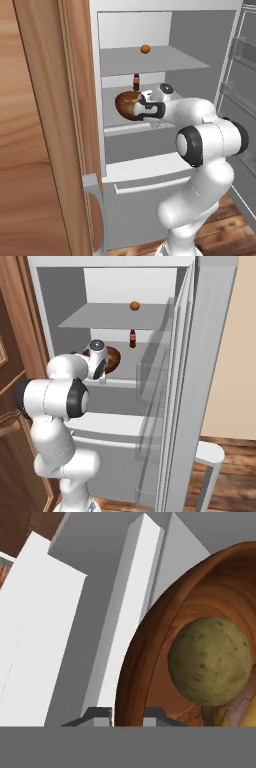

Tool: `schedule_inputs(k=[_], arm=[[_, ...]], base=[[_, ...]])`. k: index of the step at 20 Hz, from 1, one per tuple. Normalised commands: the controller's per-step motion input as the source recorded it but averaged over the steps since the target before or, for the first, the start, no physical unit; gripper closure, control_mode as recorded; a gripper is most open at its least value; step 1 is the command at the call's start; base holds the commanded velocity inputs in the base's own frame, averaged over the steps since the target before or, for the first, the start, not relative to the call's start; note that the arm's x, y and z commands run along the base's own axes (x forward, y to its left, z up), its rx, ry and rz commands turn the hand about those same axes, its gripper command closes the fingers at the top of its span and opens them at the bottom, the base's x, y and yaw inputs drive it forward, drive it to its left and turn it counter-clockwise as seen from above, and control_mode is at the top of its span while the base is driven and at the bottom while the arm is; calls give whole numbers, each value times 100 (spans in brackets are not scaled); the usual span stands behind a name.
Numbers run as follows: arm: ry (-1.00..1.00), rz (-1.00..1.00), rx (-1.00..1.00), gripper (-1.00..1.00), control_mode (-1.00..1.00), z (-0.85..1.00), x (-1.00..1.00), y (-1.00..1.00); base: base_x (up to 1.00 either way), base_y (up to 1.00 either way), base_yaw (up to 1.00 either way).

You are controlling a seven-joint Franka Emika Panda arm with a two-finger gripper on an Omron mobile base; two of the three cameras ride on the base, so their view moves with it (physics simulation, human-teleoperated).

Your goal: Pick the chicken drumstick and potato from their plates and place them in the bowl. Then put the bowl in the fridge.

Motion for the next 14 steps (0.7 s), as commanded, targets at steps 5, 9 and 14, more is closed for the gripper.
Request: schedule_inputs(k=[5, 9, 14], arm=[[0, 0, 0, 100, -100, -7, 42, 2], [0, 0, 0, 100, -100, -11, 36, 1], [0, 0, 0, 100, -100, -15, 33, 3]], base=[[0, 0, 0], [0, 0, 0], [0, 0, 0]])
